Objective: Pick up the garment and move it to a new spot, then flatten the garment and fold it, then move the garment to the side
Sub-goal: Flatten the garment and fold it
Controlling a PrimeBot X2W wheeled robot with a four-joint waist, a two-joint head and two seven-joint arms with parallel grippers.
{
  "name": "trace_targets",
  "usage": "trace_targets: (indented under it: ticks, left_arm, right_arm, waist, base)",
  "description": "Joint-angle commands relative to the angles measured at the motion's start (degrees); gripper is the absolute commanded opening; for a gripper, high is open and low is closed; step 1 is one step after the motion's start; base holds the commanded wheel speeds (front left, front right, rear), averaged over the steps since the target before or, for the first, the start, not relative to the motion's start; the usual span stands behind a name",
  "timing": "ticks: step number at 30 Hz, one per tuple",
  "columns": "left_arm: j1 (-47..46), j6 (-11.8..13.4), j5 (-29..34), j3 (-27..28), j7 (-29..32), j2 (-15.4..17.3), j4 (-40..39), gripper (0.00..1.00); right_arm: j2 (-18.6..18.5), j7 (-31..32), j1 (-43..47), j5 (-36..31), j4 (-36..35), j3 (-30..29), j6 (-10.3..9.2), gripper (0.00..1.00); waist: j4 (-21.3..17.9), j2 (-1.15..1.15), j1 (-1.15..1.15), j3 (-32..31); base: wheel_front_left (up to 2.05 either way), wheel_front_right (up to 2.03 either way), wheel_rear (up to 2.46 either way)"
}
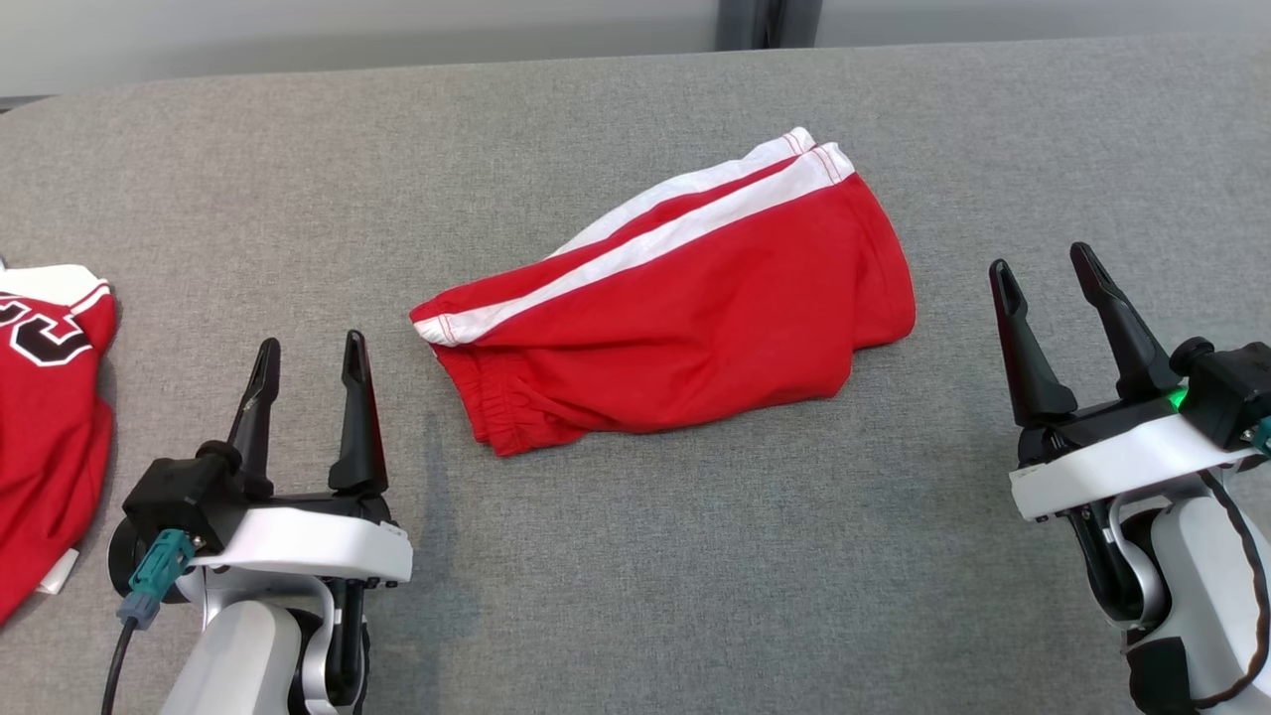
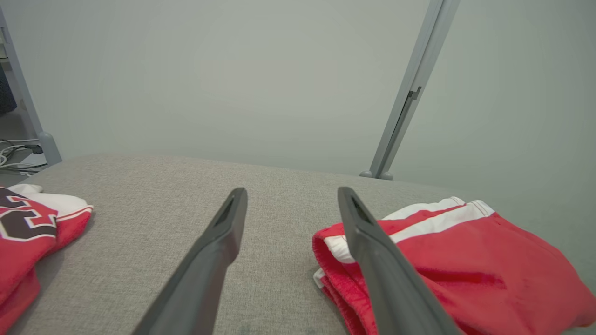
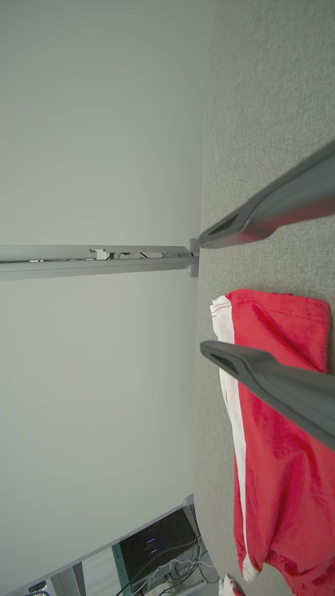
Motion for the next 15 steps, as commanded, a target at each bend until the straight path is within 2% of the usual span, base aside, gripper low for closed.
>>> trace_targets:
  ticks: [1, 8, 15]
  left_arm:
    - [-0.8, -0.3, 0.8, 0.1, -0.3, 0.0, 0.1, 1.00]
    - [-2.6, -0.6, 1.2, -0.7, -0.3, -0.8, -0.7, 1.00]
    - [-5.1, -1.7, 2.2, -1.5, -0.3, -1.8, -0.7, 1.00]
  right_arm:
    - [-0.3, -0.2, -0.3, 0.2, 0.2, -0.3, 0.02, 1.00]
    - [-2.1, 0.3, -5.0, 1.2, 3.7, 1.3, 0.02, 1.00]
    - [-3.0, 2.0, -11.7, 2.8, 13.8, 5.9, 0.02, 1.00]
  waist:
    - [0.2, 0.00, 0.00, 0.0]
    - [1.9, 0.00, 0.00, 3.2]
    - [4.5, 0.00, 0.00, 7.2]
  base:
    - [0.00, 0.00, 0.00]
    - [0.00, 0.00, 0.00]
    - [0.00, 0.00, 0.00]
